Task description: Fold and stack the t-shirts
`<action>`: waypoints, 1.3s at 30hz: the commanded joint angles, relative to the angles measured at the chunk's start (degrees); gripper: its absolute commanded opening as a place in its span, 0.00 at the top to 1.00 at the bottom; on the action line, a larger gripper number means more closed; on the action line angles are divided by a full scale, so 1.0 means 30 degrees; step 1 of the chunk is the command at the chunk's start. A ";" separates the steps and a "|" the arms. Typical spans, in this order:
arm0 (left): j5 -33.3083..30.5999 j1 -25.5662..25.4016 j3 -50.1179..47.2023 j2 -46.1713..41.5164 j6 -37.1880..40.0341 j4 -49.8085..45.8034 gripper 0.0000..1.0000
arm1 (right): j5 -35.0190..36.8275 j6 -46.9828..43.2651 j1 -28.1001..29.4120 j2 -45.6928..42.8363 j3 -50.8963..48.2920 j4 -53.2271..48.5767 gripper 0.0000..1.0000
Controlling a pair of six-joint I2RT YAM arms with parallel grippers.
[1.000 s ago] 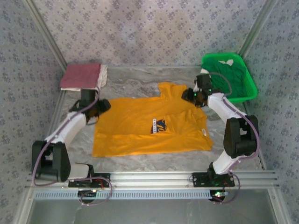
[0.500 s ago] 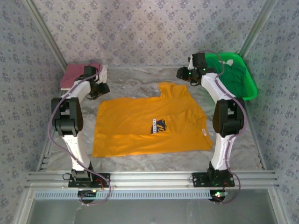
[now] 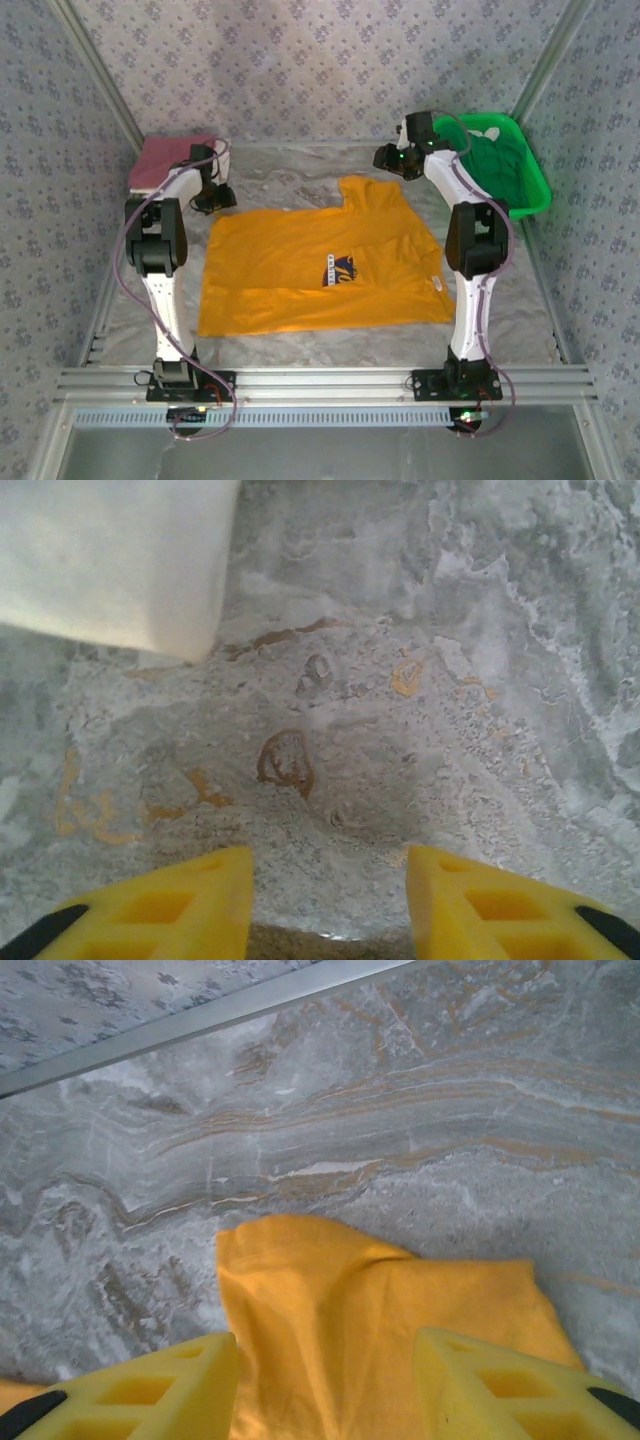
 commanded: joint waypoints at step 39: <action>0.0661 -0.0292 -0.3737 -0.2856 -0.0599 0.1062 0.55 | -0.0949 0.1563 -0.0131 0.6478 0.7979 -0.3655 0.94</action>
